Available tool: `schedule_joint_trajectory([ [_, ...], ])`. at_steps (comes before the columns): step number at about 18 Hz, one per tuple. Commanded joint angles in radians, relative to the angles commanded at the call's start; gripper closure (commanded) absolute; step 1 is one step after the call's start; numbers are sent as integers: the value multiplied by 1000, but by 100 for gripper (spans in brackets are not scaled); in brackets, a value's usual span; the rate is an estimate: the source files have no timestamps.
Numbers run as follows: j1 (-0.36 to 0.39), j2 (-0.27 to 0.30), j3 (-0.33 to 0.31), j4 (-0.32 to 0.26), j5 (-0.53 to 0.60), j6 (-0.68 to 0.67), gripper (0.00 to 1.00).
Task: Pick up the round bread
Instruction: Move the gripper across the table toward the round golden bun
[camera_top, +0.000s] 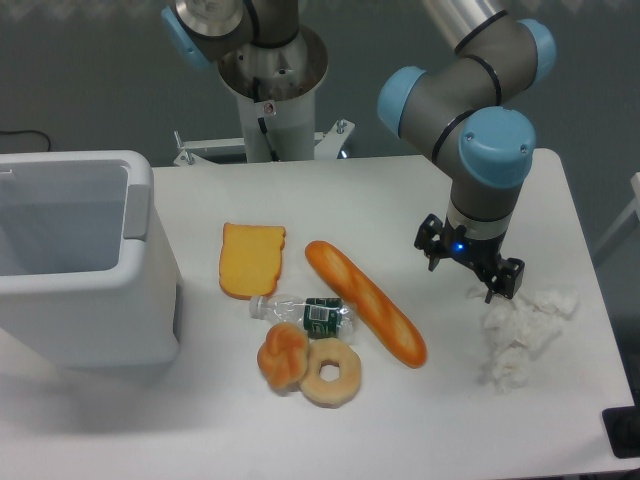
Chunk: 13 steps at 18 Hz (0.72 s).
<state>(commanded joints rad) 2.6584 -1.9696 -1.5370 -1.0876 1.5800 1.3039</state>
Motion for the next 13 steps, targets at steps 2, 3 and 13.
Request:
schedule_joint_trajectory([
  [2, 0, 3, -6, 0, 0, 0, 0],
  [3, -3, 5, -8, 0, -2, -3, 0],
  [13, -64, 6, -78, 54, -3, -317, 0],
])
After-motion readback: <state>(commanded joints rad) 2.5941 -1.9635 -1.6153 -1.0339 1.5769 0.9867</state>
